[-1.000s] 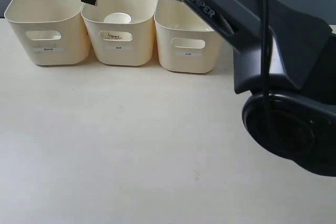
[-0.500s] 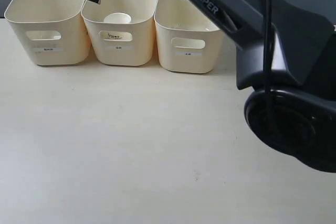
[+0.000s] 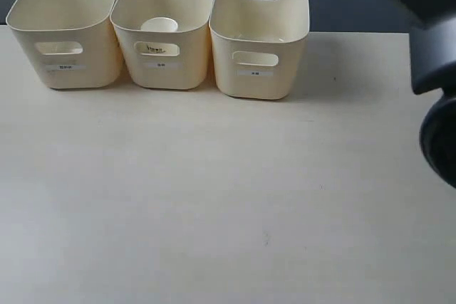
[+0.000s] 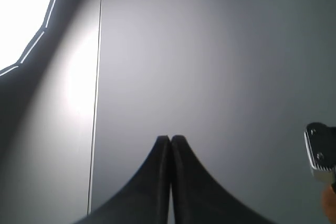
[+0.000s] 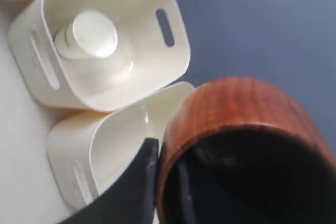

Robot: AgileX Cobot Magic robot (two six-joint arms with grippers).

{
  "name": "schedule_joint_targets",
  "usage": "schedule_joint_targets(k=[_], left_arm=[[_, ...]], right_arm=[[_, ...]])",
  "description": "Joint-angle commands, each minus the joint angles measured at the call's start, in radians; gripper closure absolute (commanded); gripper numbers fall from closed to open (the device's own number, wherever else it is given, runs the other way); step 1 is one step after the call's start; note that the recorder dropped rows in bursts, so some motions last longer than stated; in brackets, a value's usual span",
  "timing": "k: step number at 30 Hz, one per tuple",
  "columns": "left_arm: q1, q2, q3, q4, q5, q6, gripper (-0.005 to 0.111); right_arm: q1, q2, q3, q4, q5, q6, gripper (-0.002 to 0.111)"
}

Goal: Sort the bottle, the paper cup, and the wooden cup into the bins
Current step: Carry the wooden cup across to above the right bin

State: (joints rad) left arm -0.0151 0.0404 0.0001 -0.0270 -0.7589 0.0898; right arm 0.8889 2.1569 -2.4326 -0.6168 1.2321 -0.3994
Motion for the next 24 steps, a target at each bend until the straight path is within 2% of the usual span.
schedule_joint_targets(k=[1, 6, 8, 11, 17, 21, 24], left_arm=[[-0.006, -0.005, 0.0, 0.004, 0.006, -0.002, 0.107], [-0.006, -0.005, 0.0, 0.004, 0.006, -0.002, 0.107], [-0.006, -0.005, 0.0, 0.004, 0.006, -0.002, 0.107], [-0.006, -0.005, 0.0, 0.004, 0.006, -0.002, 0.107], [-0.006, -0.005, 0.0, 0.004, 0.006, -0.002, 0.107], [-0.006, -0.005, 0.0, 0.004, 0.006, -0.002, 0.107], [-0.006, -0.005, 0.0, 0.004, 0.006, -0.002, 0.107]], right_arm=[[-0.062, -0.094, 0.218, -0.022, -0.011, 0.035, 0.109], [-0.125, -0.229, 0.413, -0.022, -0.046, 0.093, 0.109], [-0.184, -0.287, 0.514, 0.029, -0.112, 0.1, 0.109], [-0.271, -0.329, 0.652, 0.127, -0.286, 0.1, 0.109], [-0.439, -0.332, 0.872, 0.154, -0.649, 0.134, 0.109], [-0.522, -0.332, 0.94, 0.273, -0.91, 0.128, 0.109], [-0.54, -0.311, 0.94, 0.3, -0.974, 0.126, 0.109]])
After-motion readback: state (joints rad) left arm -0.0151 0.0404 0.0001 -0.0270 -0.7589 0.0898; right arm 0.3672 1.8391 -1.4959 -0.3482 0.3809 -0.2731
